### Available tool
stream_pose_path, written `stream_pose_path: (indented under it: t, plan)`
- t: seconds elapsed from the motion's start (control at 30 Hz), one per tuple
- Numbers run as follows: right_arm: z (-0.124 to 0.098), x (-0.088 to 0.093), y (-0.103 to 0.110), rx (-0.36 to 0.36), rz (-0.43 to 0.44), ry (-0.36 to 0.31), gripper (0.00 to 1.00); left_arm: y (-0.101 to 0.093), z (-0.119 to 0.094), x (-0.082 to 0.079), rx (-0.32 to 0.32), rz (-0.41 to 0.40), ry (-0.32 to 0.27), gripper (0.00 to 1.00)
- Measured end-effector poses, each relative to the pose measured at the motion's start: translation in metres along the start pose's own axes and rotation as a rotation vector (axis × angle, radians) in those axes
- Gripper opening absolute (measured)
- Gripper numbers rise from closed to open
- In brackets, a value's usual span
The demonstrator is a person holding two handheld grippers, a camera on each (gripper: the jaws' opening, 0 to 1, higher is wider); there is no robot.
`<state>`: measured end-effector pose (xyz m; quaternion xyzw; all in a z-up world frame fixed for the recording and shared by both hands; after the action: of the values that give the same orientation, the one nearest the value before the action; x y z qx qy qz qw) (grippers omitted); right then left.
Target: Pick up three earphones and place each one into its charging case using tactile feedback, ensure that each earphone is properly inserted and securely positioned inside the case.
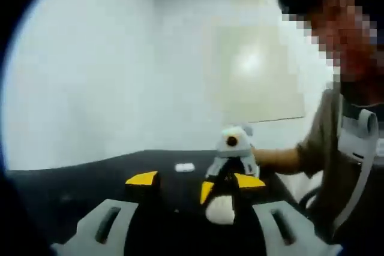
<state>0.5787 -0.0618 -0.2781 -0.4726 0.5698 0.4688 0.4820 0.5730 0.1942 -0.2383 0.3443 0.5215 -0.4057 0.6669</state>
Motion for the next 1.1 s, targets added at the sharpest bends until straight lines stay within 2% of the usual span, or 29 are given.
stream_pose_path:
  t: [0.07, 0.13, 0.2, 0.23, 0.3, 0.37, 0.4, 0.43, 0.5, 0.6, 0.63, 0.7, 0.77, 0.83, 0.9, 1.03, 1.1]
  plan:
    - [0.002, 0.002, -0.001, -0.021, 0.009, 0.034, 0.46, 0.007, -0.005, -0.001, -0.069, -0.046, 0.02, 0.29]
    - [0.008, 0.002, 0.005, -0.006, -0.056, 0.078, 0.52, 0.02, -0.012, -0.004, -0.161, -0.093, 0.006, 0.24]
    - [0.014, 0.001, 0.015, -0.002, -0.074, 0.083, 0.54, 0.032, -0.019, -0.011, -0.256, -0.073, -0.056, 0.28]
    - [0.017, 0.001, 0.018, 0.006, -0.08, 0.084, 0.54, 0.037, -0.024, -0.017, -0.333, -0.008, -0.101, 0.34]
    - [0.02, 0.002, 0.018, 0.084, -0.114, 0.13, 0.53, 0.042, -0.034, -0.027, -0.436, 0.117, -0.19, 0.39]
    - [0.021, 0.002, 0.017, 0.125, -0.12, 0.125, 0.5, 0.045, -0.042, -0.031, -0.488, 0.081, -0.222, 0.41]
    - [0.021, 0.002, 0.014, 0.139, -0.103, 0.118, 0.49, 0.047, -0.043, -0.031, -0.5, 0.056, -0.23, 0.44]
    - [0.02, 0.002, 0.012, 0.149, -0.077, 0.117, 0.48, 0.048, -0.043, -0.029, -0.483, 0.028, -0.226, 0.46]
    - [0.02, 0.004, 0.008, 0.14, -0.037, 0.117, 0.48, 0.052, -0.04, -0.019, -0.482, -0.038, -0.15, 0.41]
    - [0.021, 0.004, 0.006, 0.132, -0.045, 0.117, 0.47, 0.052, -0.033, -0.015, -0.493, 0.004, -0.117, 0.27]
    - [0.02, 0.005, 0.006, 0.128, -0.05, 0.119, 0.47, 0.037, -0.026, -0.011, -0.493, 0.018, -0.1, 0.23]
    - [0.021, 0.006, 0.006, 0.122, -0.098, 0.139, 0.47, 0.026, -0.02, -0.008, -0.488, 0.047, -0.083, 0.23]
    - [0.02, 0.006, 0.006, 0.12, -0.103, 0.136, 0.45, 0.027, -0.021, -0.009, -0.493, 0.073, -0.086, 0.24]
    - [0.02, 0.006, 0.006, 0.127, -0.101, 0.134, 0.39, 0.03, -0.022, -0.011, -0.489, 0.067, -0.105, 0.26]
    - [0.017, 0.008, 0.007, 0.142, -0.118, 0.137, 0.38, 0.031, -0.021, -0.01, -0.497, 0.064, -0.111, 0.3]
    - [0.014, 0.008, 0.012, 0.168, -0.193, 0.133, 0.38, 0.041, -0.029, -0.012, -0.509, 0.037, -0.141, 0.31]
    - [0.012, 0.006, 0.015, 0.188, -0.236, 0.133, 0.38, 0.038, -0.029, -0.012, -0.508, 0.034, -0.144, 0.33]
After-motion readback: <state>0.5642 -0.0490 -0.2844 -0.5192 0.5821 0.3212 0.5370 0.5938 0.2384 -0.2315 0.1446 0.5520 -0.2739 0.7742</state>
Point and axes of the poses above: the point that each gripper's makers call its tool centre point, and the gripper's own axes: z roughly forward along the fingers, y roughly to its left, x roughly out of its underside, the point moved 10 cm from there along -z, roughly backward along the fingers, and after that the axes turned 7 degrees about -y, right-handed, at the moved point
